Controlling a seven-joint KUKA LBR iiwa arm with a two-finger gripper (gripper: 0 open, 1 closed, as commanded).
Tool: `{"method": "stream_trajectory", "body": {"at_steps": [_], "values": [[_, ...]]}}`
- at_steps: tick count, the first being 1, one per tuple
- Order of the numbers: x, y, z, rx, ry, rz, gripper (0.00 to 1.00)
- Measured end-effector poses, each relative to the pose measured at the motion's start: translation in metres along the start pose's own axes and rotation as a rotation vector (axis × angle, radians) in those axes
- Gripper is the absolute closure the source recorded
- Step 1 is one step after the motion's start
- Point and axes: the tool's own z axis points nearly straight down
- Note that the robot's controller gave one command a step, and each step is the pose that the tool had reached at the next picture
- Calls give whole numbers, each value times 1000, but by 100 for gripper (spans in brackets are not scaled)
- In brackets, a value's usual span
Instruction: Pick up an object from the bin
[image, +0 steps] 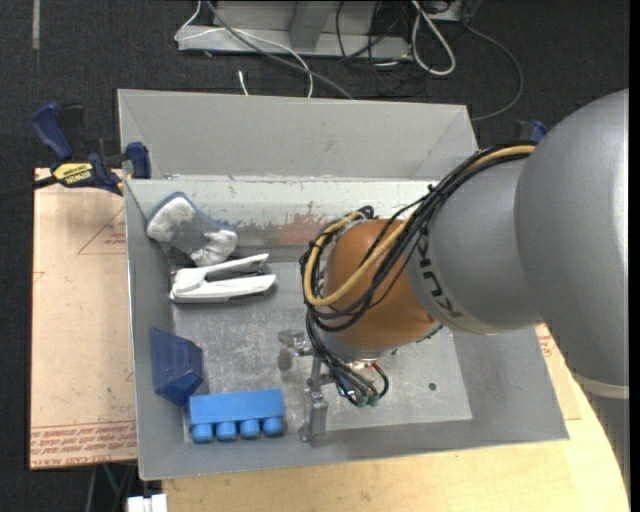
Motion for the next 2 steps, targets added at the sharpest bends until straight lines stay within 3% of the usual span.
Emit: {"method": "stream_trajectory", "body": {"at_steps": [1, 2], "values": [[-1, -4, -15, 0, -5, 13, 0], [4, 11, -32, -2, -4, -8, 0]]}}
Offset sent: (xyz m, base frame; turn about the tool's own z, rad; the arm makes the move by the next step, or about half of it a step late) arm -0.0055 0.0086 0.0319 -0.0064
